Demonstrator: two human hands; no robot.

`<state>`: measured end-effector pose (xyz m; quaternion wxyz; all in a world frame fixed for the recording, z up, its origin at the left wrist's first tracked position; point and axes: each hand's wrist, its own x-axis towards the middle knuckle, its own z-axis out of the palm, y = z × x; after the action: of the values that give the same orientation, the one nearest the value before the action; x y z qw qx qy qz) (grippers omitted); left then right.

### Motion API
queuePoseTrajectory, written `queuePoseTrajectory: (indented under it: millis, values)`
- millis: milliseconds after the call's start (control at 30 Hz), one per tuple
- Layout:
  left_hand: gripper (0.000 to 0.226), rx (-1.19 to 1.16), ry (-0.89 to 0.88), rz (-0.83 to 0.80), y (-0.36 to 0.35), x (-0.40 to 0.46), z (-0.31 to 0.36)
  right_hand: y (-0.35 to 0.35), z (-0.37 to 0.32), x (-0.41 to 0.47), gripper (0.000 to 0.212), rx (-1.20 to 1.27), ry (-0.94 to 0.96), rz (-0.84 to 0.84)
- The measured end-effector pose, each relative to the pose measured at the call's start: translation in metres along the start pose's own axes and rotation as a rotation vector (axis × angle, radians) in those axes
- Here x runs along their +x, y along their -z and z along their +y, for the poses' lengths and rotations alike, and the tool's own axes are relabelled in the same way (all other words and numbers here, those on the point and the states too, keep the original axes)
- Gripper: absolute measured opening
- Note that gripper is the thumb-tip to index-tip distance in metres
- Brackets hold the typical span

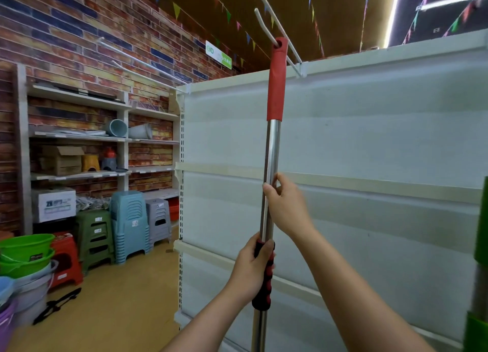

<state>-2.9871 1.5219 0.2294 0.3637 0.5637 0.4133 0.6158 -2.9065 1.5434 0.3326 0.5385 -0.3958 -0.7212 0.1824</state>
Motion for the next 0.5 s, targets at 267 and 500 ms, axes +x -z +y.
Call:
queuePoseTrajectory:
  millis: [267, 500]
  values:
    - [0.019, 0.023, 0.031, -0.029, -0.013, 0.039, -0.021, 0.001, 0.026, 0.023, 0.018, -0.045, -0.043, -0.009]
    - [0.018, 0.006, 0.003, -0.074, -0.027, 0.078, -0.041, 0.004, 0.045, 0.047, 0.027, -0.101, -0.089, 0.013]
